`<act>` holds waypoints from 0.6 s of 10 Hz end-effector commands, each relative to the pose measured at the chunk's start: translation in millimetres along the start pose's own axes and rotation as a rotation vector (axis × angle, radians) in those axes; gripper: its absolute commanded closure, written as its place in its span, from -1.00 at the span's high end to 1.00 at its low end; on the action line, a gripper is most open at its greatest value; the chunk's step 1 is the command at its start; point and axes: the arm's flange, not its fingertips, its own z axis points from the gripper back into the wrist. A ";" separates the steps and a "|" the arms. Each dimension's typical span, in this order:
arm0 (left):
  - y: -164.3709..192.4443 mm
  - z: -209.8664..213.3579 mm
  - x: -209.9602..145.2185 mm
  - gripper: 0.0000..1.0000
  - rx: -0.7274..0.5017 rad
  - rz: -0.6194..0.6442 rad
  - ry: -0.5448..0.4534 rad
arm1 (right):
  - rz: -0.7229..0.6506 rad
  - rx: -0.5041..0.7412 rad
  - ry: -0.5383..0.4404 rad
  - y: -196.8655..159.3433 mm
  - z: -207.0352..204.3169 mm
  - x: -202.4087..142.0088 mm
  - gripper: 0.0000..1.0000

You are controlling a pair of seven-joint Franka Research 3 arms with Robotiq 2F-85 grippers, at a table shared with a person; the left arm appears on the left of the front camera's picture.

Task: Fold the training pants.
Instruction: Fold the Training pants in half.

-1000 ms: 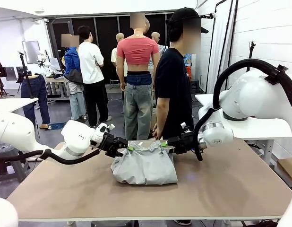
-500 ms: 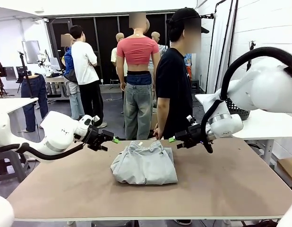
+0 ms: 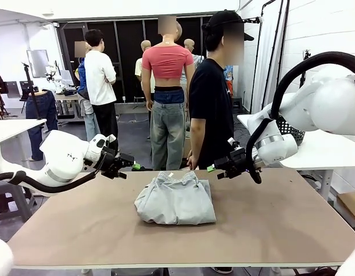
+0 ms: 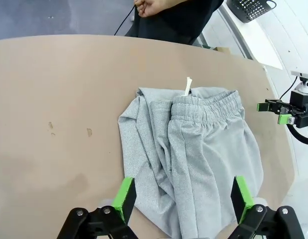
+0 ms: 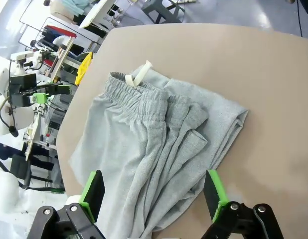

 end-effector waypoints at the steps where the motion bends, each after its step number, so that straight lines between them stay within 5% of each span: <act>1: 3.7 -8.1 3.2 1.00 0.002 -0.004 0.008 | -0.003 0.015 -0.011 -1.4 -2.3 0.7 1.00; 6: 3.7 -8.1 3.2 1.00 0.002 -0.004 0.008 | -0.003 0.015 -0.011 -1.4 -2.3 0.7 1.00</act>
